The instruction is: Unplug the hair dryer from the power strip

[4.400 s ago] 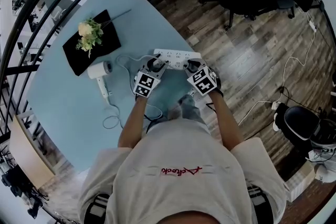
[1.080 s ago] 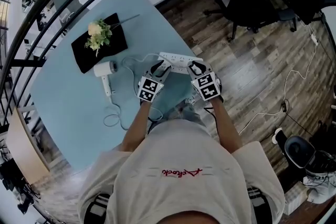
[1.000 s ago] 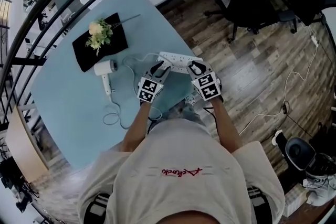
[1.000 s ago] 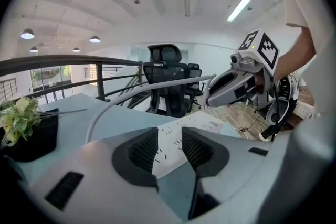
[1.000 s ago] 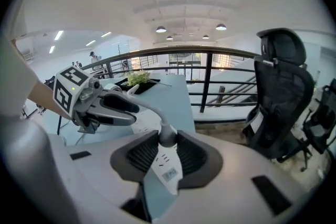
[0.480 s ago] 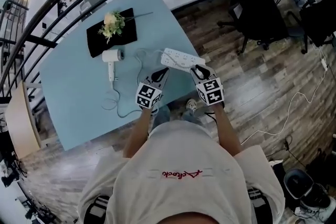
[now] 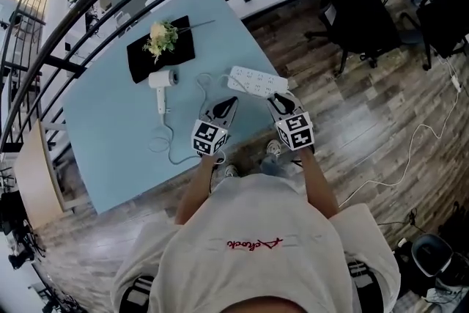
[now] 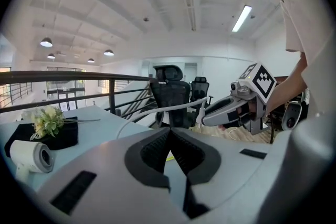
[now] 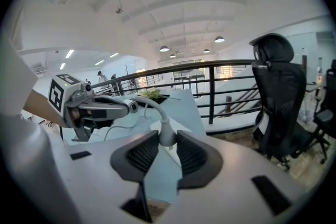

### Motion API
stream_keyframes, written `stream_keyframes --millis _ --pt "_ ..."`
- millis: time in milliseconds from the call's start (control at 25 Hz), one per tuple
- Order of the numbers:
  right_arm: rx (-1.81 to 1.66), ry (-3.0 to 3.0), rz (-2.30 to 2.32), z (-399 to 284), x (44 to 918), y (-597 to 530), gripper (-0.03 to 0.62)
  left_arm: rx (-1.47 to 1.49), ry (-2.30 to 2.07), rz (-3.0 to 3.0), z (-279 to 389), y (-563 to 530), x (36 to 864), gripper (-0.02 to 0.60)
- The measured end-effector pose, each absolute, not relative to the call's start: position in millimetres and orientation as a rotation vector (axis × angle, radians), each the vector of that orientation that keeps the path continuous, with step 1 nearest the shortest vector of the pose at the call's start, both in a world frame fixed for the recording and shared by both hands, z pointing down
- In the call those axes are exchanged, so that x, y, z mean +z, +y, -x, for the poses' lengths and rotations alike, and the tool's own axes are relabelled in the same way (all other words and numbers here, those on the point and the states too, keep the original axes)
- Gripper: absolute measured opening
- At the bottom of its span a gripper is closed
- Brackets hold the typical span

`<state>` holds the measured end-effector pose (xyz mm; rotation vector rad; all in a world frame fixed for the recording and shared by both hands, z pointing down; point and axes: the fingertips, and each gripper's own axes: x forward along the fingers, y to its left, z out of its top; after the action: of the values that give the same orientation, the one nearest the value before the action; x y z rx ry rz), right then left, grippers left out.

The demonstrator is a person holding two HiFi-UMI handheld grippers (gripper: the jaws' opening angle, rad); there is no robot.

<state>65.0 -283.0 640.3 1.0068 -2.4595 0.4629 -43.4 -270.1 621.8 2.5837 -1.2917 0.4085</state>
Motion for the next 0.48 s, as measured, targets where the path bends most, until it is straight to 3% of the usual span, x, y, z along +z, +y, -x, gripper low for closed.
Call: stream_keyframes --millis 480 --pt "0.434 -2.423 -1.154 -7 626 -199 0.118 0.314 -1.172 -2.679 95 -204 611 0.008"
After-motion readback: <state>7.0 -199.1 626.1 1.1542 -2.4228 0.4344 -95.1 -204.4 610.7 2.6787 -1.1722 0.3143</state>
